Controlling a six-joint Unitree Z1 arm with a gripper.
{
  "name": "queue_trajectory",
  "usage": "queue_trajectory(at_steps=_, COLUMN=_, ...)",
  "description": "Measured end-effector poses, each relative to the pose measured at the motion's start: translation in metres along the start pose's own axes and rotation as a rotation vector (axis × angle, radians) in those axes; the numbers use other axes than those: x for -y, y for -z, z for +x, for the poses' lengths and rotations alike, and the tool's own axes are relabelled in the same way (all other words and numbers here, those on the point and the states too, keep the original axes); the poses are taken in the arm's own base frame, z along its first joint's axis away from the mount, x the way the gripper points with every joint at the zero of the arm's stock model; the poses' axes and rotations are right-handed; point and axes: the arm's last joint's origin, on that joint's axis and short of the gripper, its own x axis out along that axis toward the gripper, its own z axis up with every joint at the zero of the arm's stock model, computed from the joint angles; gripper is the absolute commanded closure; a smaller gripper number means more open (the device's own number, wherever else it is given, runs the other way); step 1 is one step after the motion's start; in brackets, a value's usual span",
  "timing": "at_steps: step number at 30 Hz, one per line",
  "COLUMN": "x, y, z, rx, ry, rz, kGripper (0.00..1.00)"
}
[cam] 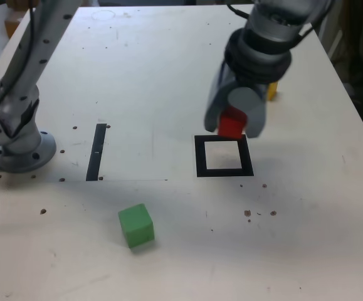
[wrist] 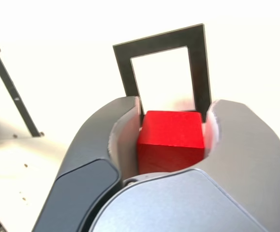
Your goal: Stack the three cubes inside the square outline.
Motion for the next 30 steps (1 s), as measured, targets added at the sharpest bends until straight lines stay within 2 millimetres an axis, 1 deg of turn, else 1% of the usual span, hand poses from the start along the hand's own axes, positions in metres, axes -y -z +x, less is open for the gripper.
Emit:
queue_trajectory(at_steps=2, x=-0.01, y=0.007, z=0.004, rx=-0.01, ry=0.006, rz=-0.025, kGripper=0.77)
queue_trajectory(at_steps=4, x=-0.015, y=0.01, z=0.008, rx=-0.01, ry=0.013, rz=-0.04, kGripper=0.77)
queue_trajectory(at_steps=9, x=-0.011, y=0.011, z=0.029, rx=-0.017, ry=0.046, rz=-0.063, kGripper=0.77)
queue_trajectory(at_steps=12, x=-0.008, y=0.014, z=0.036, rx=-0.002, ry=0.067, rz=-0.087, kGripper=0.77)
queue_trajectory(at_steps=15, x=-0.006, y=0.012, z=0.042, rx=0.029, ry=0.09, rz=-0.105, kGripper=0.76)
queue_trajectory(at_steps=25, x=-0.005, y=0.004, z=0.047, rx=0.07, ry=0.111, rz=-0.111, kGripper=0.75)
queue_trajectory(at_steps=30, x=-0.009, y=0.003, z=0.049, rx=0.069, ry=0.112, rz=-0.121, kGripper=0.75)
